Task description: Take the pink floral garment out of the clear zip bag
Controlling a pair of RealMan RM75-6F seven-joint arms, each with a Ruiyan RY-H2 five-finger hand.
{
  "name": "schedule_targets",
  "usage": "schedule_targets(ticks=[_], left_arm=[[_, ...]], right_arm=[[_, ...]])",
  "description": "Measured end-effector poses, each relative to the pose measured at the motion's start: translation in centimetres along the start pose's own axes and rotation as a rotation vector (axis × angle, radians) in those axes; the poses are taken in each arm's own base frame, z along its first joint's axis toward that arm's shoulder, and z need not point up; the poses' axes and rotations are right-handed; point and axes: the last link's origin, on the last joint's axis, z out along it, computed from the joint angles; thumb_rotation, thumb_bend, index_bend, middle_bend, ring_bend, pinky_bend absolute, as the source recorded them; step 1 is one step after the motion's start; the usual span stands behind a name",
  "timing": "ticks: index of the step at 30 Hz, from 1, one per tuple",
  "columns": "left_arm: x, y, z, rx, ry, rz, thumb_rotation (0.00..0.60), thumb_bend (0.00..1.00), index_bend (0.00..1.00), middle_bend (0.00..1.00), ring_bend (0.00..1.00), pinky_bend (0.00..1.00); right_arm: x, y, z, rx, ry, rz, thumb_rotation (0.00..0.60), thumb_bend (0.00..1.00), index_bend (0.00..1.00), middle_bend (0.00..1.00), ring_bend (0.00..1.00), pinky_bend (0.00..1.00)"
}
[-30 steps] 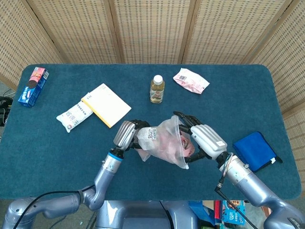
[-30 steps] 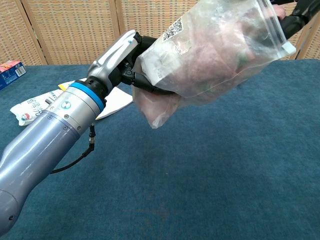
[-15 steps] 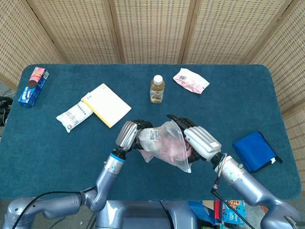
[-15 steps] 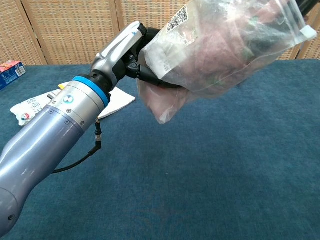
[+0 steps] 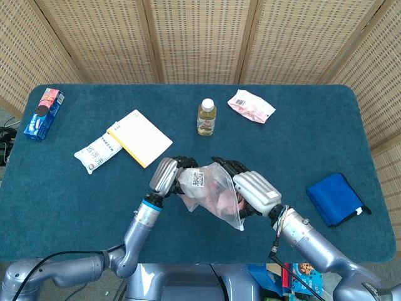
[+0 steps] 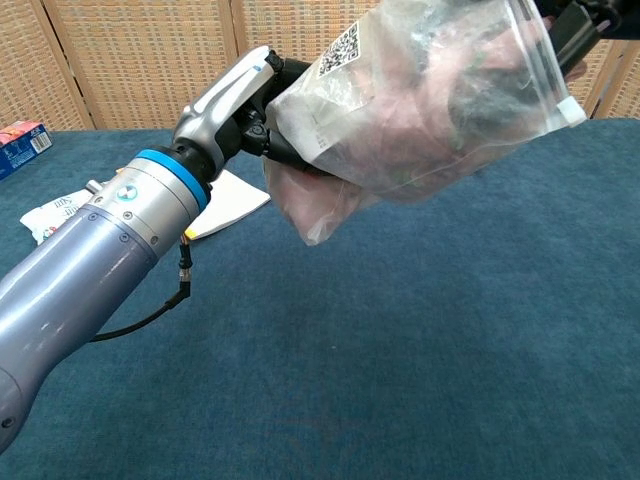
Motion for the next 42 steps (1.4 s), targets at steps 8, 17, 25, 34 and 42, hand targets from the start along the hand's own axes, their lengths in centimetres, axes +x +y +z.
schedule_targets(ticks=[8,17,25,34,42], left_arm=[[0.4,-0.3,0.0,0.003,-0.002,-0.006,0.600,0.09,0.65,0.66,0.60,0.53],[0.8,-0.8,-0.5,0.013,-0.012,0.002,0.600,0.09,0.65,0.56,0.57,0.53],[2.1,-2.1,-1.8,0.054,-0.075,0.025,0.600,0.09,0.37,0.28,0.33,0.38],[3.7,-4.0,-4.9,0.128,-0.154,0.023,0.600,0.09,0.28,0.18,0.25,0.32],[4.2,-6.2,-7.4,0.180,-0.209,0.098,0.600,0.09,0.03,0.00,0.00,0.11]], right_arm=[[0.0,0.5,0.1,-0.003,-0.013,-0.022,0.600,1.00,0.67,0.00,0.00,0.00],[-0.4,0.6,0.0,0.009,-0.012,-0.037,0.600,1.00,0.68,0.00,0.00,0.00],[-2.2,1.9,0.0,0.010,-0.038,-0.007,0.600,1.00,0.68,0.00,0.00,0.00],[-4.5,4.9,0.7,-0.030,-0.061,0.035,0.600,1.00,0.68,0.00,0.00,0.00],[-6.8,8.8,1.9,-0.104,-0.081,0.052,0.600,1.00,0.68,0.00,0.00,0.00]])
